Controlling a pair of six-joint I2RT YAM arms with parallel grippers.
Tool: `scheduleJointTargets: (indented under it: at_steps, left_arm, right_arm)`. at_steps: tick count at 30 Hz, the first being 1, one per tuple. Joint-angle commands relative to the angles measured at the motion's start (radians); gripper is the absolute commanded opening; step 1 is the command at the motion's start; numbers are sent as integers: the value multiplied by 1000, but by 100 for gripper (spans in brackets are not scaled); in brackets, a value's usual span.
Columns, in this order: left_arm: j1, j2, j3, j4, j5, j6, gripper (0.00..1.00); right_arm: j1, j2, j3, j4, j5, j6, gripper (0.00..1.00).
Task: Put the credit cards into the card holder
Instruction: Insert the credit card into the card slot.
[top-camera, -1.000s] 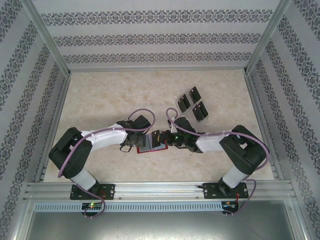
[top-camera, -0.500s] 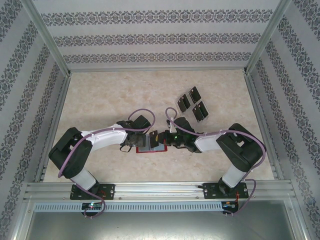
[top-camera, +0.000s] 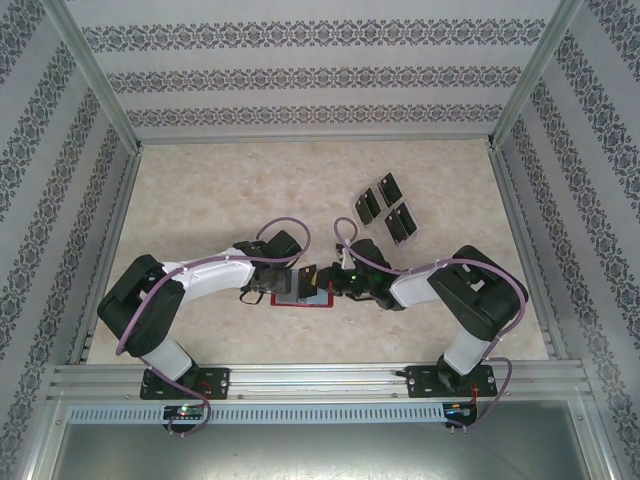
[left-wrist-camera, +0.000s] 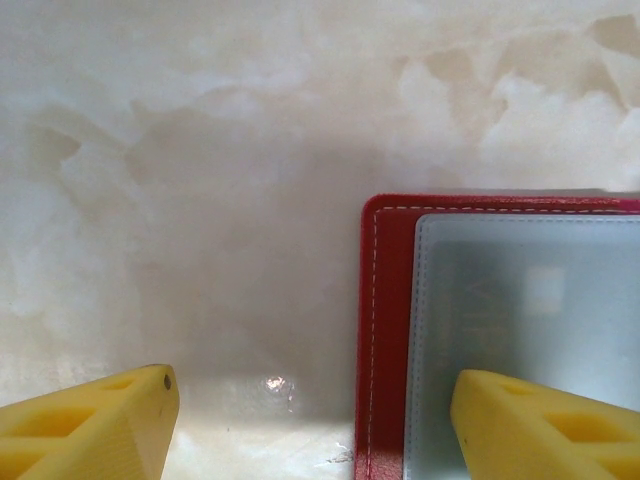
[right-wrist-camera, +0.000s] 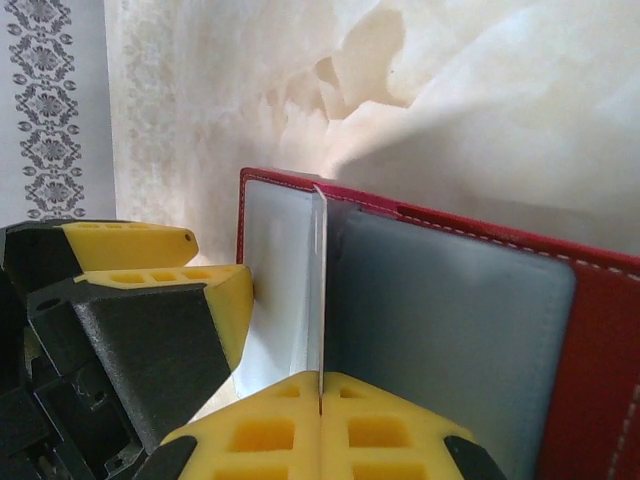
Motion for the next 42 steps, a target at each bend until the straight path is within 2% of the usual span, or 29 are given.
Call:
scheduleJointTargets:
  at_steps: [1, 10, 26, 42]
  left_arm:
    - [-10, 15, -46, -49, -21, 1, 74]
    - [-10, 11, -56, -33, -15, 5, 74]
    - [-10, 4, -65, -15, -6, 9, 74]
    - [-10, 1, -71, -5, -2, 15, 74]
  right_arm:
    - [6, -25, -34, 16, 35, 26, 0]
    - [35, -75, -64, 0, 121, 75, 0]
    - [68, -117, -62, 31, 160, 130, 0]
    - [100, -115, -72, 17, 255, 153, 0]
